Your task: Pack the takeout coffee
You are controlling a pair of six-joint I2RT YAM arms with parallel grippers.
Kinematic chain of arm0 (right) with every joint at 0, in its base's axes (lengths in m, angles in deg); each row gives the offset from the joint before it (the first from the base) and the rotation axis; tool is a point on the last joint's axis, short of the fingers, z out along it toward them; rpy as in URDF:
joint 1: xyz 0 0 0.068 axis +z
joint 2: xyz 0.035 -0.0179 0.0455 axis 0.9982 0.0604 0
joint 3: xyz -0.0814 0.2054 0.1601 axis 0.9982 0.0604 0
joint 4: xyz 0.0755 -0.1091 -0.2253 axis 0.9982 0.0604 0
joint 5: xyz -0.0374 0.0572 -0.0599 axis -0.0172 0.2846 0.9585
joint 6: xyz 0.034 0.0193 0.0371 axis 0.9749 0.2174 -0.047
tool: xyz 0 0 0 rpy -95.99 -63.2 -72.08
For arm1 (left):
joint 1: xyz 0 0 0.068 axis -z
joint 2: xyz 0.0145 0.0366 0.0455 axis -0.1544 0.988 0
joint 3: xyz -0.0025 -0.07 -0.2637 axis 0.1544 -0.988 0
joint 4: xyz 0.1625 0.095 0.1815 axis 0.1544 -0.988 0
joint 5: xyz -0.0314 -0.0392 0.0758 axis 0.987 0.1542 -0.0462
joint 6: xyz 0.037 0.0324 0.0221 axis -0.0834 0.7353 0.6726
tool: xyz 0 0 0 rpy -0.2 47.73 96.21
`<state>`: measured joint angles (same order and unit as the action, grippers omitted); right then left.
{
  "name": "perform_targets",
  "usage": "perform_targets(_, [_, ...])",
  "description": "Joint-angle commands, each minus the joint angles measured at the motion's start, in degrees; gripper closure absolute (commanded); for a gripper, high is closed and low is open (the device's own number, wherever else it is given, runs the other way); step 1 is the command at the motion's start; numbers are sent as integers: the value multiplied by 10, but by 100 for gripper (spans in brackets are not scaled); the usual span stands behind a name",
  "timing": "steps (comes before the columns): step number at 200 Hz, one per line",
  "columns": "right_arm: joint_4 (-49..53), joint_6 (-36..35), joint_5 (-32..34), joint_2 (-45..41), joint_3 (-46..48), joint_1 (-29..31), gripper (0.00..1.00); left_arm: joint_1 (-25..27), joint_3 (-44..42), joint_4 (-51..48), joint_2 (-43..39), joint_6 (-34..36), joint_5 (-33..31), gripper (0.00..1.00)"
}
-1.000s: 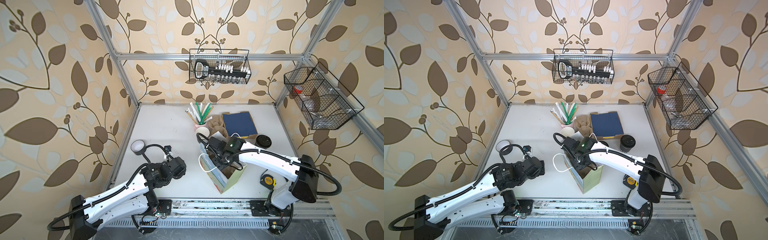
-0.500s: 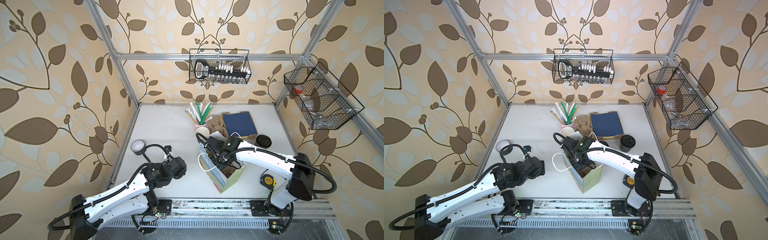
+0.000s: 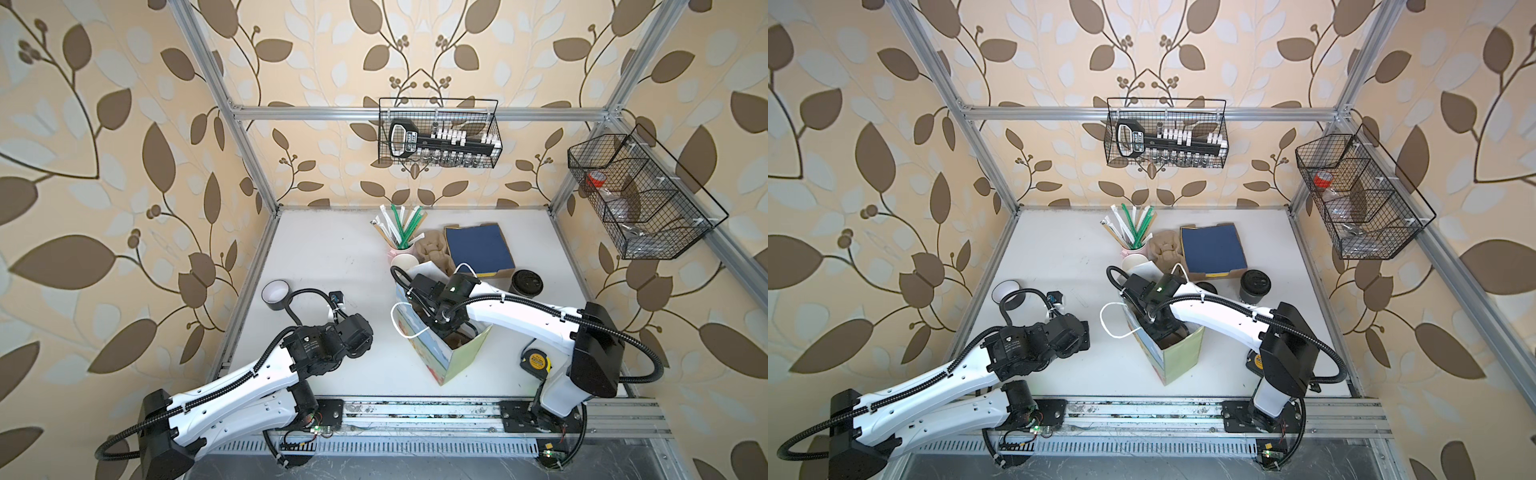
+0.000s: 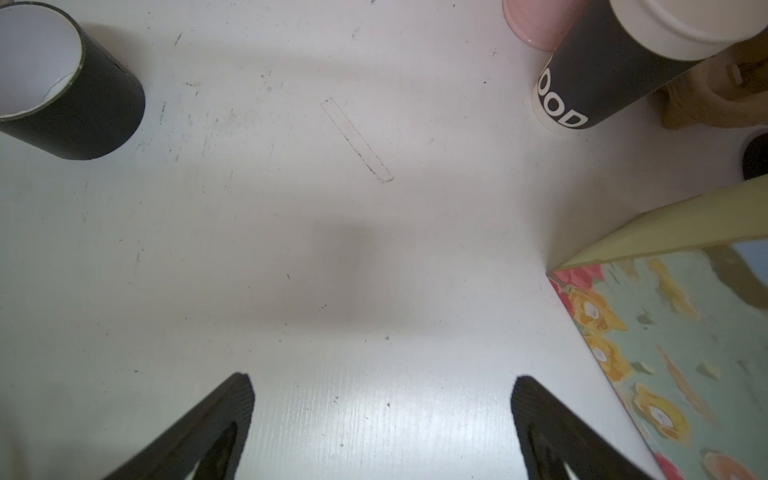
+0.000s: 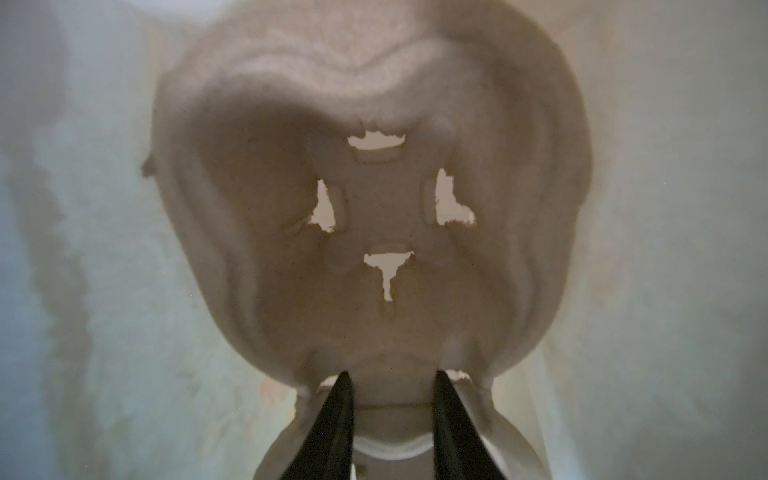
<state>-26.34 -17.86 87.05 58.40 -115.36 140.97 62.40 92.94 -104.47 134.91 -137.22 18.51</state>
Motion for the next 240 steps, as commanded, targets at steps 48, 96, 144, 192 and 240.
perform_targets(48, [0,-3,3,-1,21,-1,73,-7,5,-1,-3,0,-28,1])
perform_targets(96, [-8,10,9,-27,35,9,71,-7,7,-1,-2,0,-30,1])
perform_targets(144, [-37,15,-7,-37,78,7,71,-6,6,-1,-2,0,-32,1])
perform_targets(192, [-71,9,-22,-47,108,7,70,-7,7,-3,-3,-1,-34,1])
perform_targets(240, [-95,16,-25,-49,142,5,69,-7,8,-3,-1,-1,-36,1])
